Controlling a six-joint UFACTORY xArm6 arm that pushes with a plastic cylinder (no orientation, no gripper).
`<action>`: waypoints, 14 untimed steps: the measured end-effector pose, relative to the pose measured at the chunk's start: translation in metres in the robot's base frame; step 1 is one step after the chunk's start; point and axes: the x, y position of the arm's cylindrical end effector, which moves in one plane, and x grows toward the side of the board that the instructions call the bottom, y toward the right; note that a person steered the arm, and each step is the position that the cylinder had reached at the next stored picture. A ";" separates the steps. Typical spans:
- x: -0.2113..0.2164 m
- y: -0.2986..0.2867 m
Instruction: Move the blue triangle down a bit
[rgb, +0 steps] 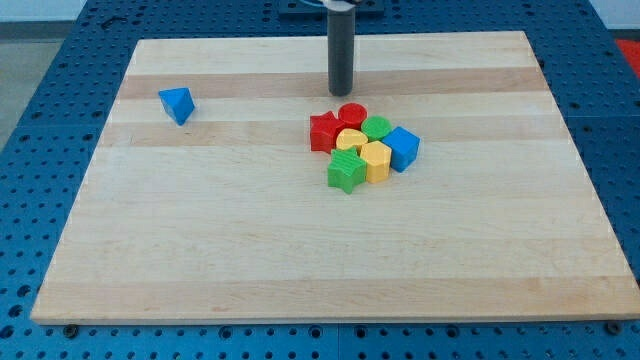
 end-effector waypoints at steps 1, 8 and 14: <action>-0.031 -0.022; -0.009 -0.153; 0.044 -0.220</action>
